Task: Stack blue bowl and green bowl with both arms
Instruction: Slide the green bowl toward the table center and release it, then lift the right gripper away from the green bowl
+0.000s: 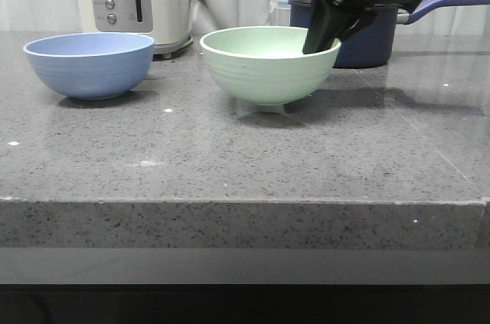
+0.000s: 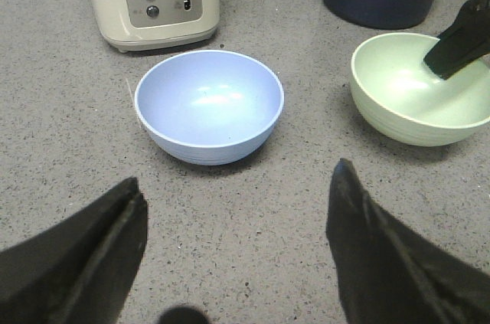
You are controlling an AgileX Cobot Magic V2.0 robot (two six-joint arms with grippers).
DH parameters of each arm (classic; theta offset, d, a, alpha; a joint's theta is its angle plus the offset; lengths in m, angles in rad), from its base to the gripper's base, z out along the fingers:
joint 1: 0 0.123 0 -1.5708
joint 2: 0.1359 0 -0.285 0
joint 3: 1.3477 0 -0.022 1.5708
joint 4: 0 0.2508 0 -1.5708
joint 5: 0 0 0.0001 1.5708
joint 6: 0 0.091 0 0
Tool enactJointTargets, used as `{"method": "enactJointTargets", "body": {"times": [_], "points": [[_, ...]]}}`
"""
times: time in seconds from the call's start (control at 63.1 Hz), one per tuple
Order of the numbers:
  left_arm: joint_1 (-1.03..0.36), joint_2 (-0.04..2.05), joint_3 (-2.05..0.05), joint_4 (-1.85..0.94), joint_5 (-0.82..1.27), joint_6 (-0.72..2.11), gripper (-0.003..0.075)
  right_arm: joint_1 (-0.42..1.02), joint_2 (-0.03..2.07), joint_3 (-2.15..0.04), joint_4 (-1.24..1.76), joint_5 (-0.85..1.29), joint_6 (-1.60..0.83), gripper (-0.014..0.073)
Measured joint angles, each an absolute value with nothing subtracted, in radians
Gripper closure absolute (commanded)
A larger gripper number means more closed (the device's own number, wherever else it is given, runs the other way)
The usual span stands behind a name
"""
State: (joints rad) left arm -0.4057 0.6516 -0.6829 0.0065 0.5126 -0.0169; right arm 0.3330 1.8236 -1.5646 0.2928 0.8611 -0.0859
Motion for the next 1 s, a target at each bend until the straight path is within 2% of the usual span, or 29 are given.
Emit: {"method": "enactJointTargets", "body": {"times": [0.095,0.19,0.254,0.365,0.46,0.761,0.919,0.998], "points": [[-0.406,0.652,-0.683,0.006,0.513,-0.017,0.0229,0.335,1.839,-1.566,0.288,0.855,-0.084,0.0643],[-0.406,0.652,-0.683,0.006,0.513,-0.017,0.0229,0.335,1.852,-1.566,0.286,0.853,-0.082,0.0592],[-0.406,0.652,-0.683,0.006,0.513,-0.017,0.0229,0.335,1.853,-1.566,0.286,0.853,-0.082,0.0526],[-0.406,0.652,-0.683,0.006,0.513,-0.017,0.0229,0.335,1.856,-1.568,0.286,0.852,-0.082,0.0324],[-0.406,0.652,-0.683,0.006,0.515,-0.017,0.0229,0.335,1.856,-1.568,0.286,0.850,-0.082,0.0246],[-0.406,0.652,-0.683,0.006,0.515,-0.017,0.0229,0.335,1.797,-1.568,0.277,0.855,-0.080,0.0239],[-0.406,0.652,-0.683,0.006,0.515,-0.017,0.0229,0.333,1.682,-1.557,0.197,0.868,-0.082,0.0242],[-0.406,0.652,-0.683,0.006,0.515,-0.017,0.0229,0.316,1.605,-1.519,0.176,0.870,-0.082,0.0276]]}}
